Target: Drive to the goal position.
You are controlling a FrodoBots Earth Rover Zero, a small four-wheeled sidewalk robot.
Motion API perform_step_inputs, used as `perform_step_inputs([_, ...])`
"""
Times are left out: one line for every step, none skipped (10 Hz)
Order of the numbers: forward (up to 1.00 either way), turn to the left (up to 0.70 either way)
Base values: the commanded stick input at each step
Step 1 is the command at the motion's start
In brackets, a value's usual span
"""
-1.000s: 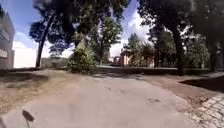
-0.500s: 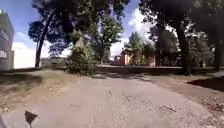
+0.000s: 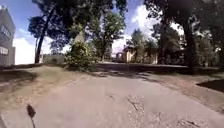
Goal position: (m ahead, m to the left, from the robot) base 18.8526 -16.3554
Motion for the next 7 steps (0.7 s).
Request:
perform_step_inputs([0.85,0.00])
perform_step_inputs([0.85,0.00])
perform_step_inputs([0.85,0.00])
perform_step_inputs([0.85,0.00])
perform_step_inputs([0.85,0.00])
perform_step_inputs([0.85,0.00])
perform_step_inputs([0.85,0.00])
